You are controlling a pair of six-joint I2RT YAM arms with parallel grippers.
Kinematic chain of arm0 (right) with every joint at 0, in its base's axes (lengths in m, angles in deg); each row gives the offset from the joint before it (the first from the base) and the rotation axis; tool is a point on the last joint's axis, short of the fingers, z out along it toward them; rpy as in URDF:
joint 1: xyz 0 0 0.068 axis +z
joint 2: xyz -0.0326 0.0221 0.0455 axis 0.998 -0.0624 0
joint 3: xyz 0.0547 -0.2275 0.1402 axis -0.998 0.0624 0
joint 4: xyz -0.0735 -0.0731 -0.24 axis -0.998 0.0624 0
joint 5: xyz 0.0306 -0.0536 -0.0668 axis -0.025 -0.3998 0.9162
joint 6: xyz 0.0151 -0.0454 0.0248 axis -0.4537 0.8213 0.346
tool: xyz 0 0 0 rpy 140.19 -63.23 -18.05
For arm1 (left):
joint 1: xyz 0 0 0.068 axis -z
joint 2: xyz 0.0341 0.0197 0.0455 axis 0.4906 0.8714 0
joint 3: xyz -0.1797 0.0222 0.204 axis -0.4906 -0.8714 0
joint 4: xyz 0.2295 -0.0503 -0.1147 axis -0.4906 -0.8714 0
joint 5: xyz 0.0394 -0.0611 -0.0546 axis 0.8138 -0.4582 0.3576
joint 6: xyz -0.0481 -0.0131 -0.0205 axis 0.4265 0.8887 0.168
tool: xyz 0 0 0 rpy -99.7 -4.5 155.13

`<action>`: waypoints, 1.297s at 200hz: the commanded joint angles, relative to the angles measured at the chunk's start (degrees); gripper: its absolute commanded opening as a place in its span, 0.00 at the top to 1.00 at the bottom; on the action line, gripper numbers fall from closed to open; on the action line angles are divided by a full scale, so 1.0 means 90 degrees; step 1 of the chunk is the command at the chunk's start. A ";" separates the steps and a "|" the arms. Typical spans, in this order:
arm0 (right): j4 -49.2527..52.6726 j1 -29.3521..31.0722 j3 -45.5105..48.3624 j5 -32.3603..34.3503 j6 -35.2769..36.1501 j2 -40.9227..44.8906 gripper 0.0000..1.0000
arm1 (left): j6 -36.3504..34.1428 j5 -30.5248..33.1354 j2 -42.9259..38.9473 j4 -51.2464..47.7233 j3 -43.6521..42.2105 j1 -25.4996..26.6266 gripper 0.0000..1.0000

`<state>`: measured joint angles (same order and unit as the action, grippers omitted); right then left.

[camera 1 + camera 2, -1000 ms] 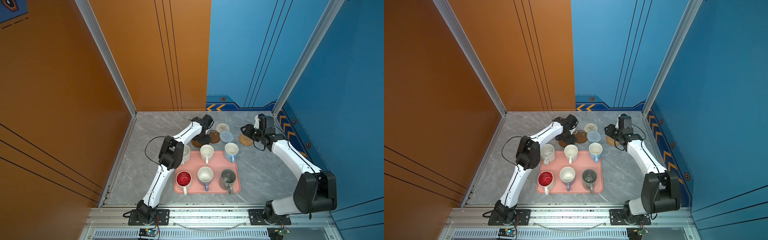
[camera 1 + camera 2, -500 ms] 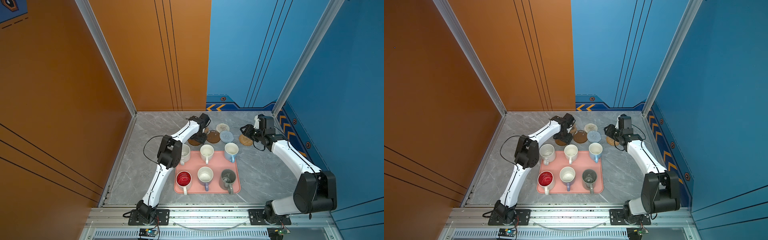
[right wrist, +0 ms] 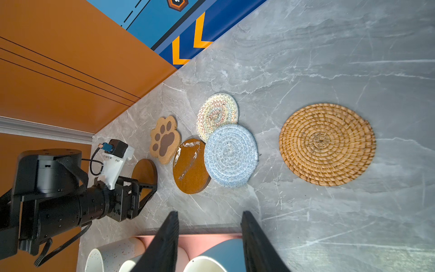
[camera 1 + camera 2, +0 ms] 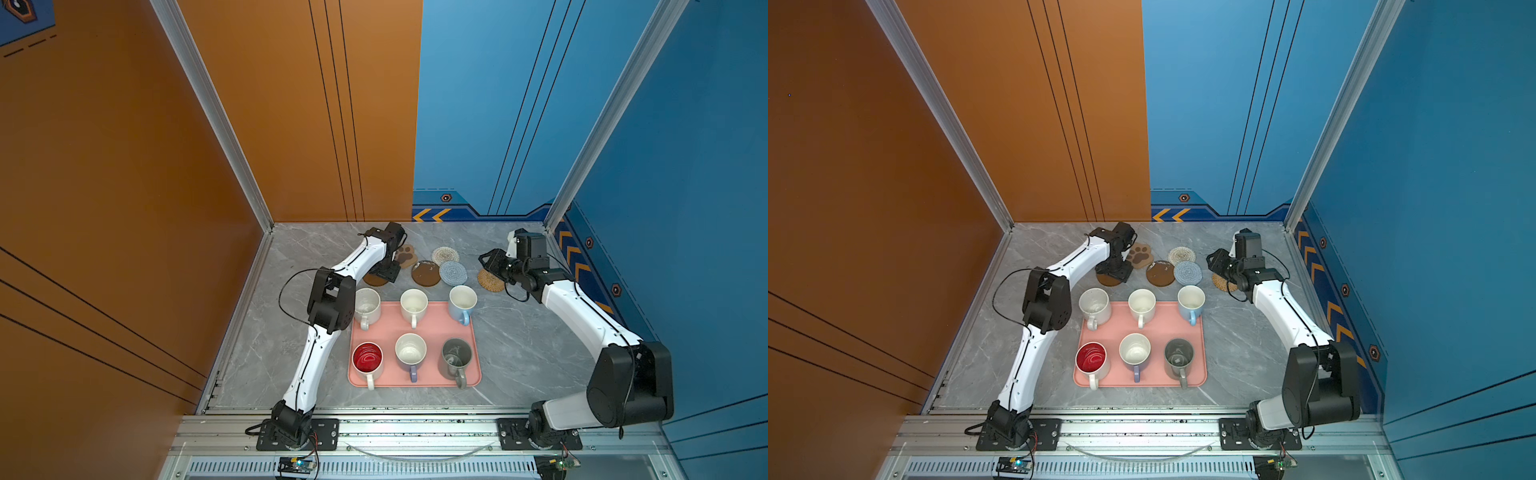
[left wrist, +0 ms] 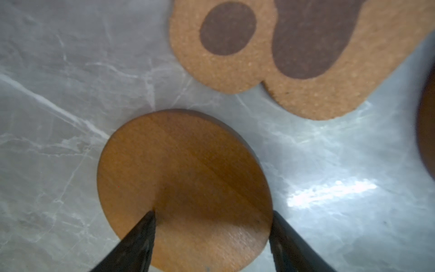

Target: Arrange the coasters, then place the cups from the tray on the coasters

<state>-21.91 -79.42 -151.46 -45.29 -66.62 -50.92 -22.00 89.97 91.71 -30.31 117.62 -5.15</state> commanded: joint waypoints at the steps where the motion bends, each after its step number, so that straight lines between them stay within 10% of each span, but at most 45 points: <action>1: -0.0095 0.0088 -0.0032 0.0043 -0.0113 0.0132 0.58 | -0.0153 0.0179 0.0256 -0.0190 -0.0012 -0.0165 0.26; 259: 0.0339 0.0890 -0.0925 0.0410 -0.0028 -0.0430 0.59 | -0.0451 0.0106 0.0093 -0.0176 0.0175 -0.1305 0.25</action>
<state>-20.58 -72.18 -157.75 -43.31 -66.82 -54.07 -24.95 90.12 91.73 -30.10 117.68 -16.28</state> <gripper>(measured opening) 0.414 0.743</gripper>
